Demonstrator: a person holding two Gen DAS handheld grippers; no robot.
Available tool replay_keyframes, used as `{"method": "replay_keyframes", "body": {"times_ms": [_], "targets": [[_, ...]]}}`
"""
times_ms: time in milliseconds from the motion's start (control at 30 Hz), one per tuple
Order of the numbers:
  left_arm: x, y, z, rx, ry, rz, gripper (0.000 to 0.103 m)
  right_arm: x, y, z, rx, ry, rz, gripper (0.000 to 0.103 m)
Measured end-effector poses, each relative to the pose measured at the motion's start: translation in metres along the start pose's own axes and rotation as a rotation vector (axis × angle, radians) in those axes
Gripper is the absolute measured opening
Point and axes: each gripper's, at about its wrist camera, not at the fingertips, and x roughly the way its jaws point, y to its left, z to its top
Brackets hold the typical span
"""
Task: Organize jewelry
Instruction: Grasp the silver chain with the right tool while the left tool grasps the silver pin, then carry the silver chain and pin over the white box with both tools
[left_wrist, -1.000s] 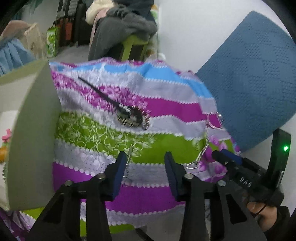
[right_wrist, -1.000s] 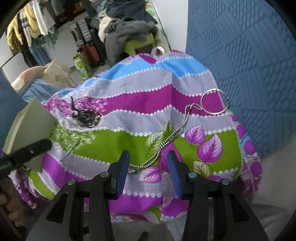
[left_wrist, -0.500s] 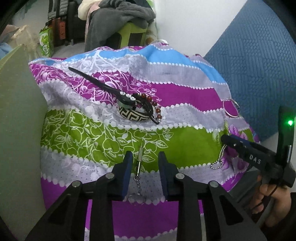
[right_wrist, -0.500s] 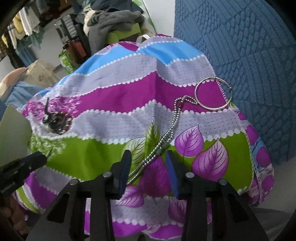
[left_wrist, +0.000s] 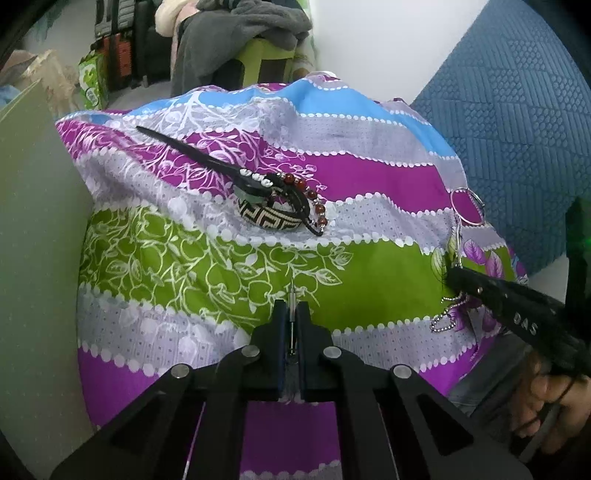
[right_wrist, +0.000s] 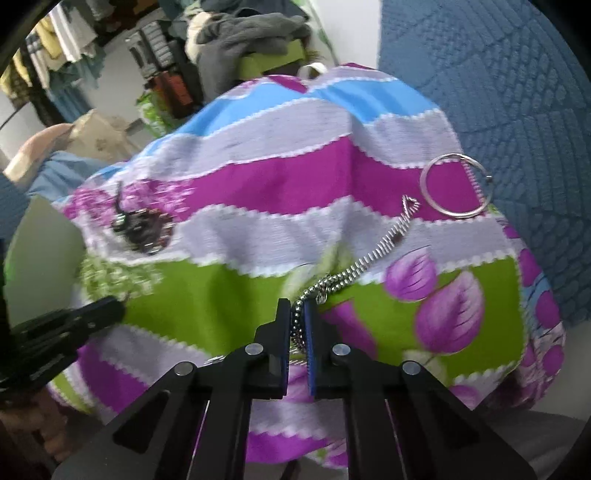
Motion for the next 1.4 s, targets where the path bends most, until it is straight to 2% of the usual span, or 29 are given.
{"method": "replay_keyframes", "body": {"times_ms": [133,533,833,1000,1133,1233,1400], "targets": [[-0.013,0.007,-0.006,-0.065,-0.006,-0.032,0.003,-0.01,0.016,-0.003,-0.028,-0.01,0.041,0.005],[-0.089,0.003,0.004,-0.083,-0.151,-0.042,0.003,-0.066,0.05,0.011,-0.081,-0.153,0.076,0.005],[-0.153,0.002,0.032,-0.09,-0.227,-0.038,0.003,-0.121,0.081,0.029,-0.13,-0.232,0.111,0.005],[-0.191,0.001,0.045,-0.093,-0.269,-0.028,0.003,-0.145,0.101,0.041,-0.161,-0.245,0.123,0.005],[-0.225,0.005,0.054,-0.113,-0.285,-0.013,0.003,-0.165,0.121,0.051,-0.202,-0.272,0.117,0.005],[-0.243,0.011,0.061,-0.132,-0.287,-0.033,0.003,-0.179,0.136,0.059,-0.214,-0.277,0.12,0.005],[-0.274,0.022,0.069,-0.119,-0.304,-0.008,0.003,-0.2,0.167,0.067,-0.243,-0.304,0.14,0.005]]}}
